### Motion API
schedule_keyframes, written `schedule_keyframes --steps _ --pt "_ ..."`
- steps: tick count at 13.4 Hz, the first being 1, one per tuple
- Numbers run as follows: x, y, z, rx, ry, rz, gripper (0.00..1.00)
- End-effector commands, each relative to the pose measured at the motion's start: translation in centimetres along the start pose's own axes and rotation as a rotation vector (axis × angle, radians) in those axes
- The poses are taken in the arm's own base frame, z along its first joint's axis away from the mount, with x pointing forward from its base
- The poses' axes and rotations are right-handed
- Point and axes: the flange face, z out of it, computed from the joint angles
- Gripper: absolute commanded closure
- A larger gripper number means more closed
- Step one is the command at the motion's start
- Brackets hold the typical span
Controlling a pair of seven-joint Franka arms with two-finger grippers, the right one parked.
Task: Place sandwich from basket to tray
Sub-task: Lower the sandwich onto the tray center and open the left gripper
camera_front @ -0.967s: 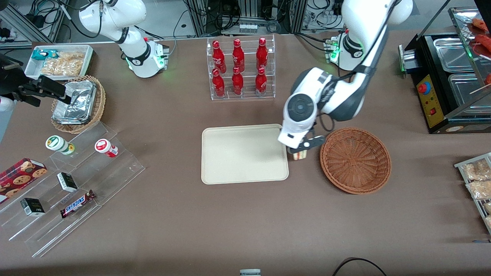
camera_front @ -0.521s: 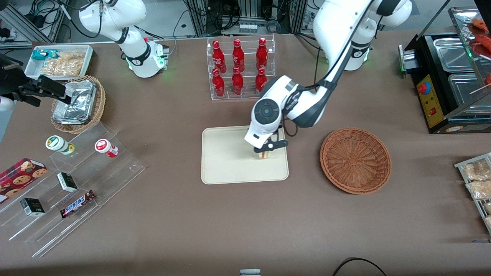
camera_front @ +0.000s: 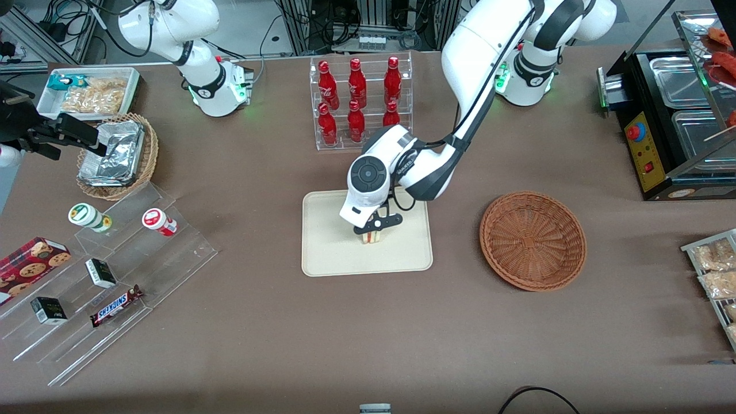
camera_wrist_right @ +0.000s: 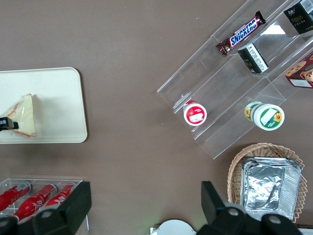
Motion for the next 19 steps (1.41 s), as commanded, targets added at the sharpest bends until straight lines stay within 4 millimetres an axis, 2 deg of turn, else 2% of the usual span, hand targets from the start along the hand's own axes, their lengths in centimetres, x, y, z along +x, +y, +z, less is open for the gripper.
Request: schedule_keyframes --steps 1,3,8,10,11,12,13,15,16,19 --pt "0.6 1.2 -0.2 0.04 0.108 -0.052 0.92" --pt "0.6 1.5 0.7 0.054 0.123 -0.07 0.92" --pt "-0.5 2.5 0.7 0.013 0.121 -0.075 0.92" --pt "-0.5 2.5 0.8 0.013 0.121 -0.075 0.88" --pt "-0.6 2.5 0.9 0.015 0.118 -0.074 0.66" --pt "-0.6 2.5 1.1 0.018 0.116 -0.059 0.12" --pt "-0.7 2.4 1.0 0.018 0.116 -0.058 0.0" --pt "-0.9 2.5 0.0 0.013 0.122 -0.061 0.0" --pt "-1.2 2.4 -1.6 0.006 0.132 -0.057 0.0" --pt "-2.5 0.6 -7.2 0.065 0.12 -0.053 0.0"
